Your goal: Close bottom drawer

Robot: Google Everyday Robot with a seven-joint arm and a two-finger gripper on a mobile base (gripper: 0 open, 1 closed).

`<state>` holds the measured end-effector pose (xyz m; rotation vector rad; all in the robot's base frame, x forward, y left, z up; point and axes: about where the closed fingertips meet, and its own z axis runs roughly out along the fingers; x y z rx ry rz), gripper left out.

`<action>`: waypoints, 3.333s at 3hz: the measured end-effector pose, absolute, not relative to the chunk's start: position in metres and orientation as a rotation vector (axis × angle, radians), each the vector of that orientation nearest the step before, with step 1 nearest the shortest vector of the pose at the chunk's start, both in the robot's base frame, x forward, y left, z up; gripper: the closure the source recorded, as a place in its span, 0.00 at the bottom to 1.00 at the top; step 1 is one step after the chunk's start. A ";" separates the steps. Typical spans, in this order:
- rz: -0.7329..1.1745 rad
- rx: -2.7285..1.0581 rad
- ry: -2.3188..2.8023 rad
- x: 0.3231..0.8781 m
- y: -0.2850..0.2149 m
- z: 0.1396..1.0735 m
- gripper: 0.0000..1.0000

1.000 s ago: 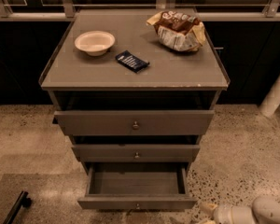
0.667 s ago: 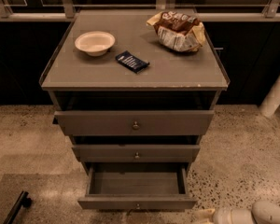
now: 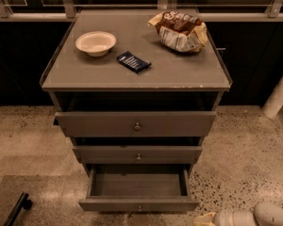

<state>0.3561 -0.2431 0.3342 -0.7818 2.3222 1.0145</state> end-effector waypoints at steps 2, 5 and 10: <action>1.020 -0.675 2.342 0.390 -0.254 0.304 1.00; 1.079 -0.578 2.383 0.444 -0.260 0.249 1.00; 1.133 -0.591 2.365 0.460 -0.234 0.171 1.00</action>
Offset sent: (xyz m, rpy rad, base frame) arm 0.0733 -0.0280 -0.0521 0.0204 0.0298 -0.1316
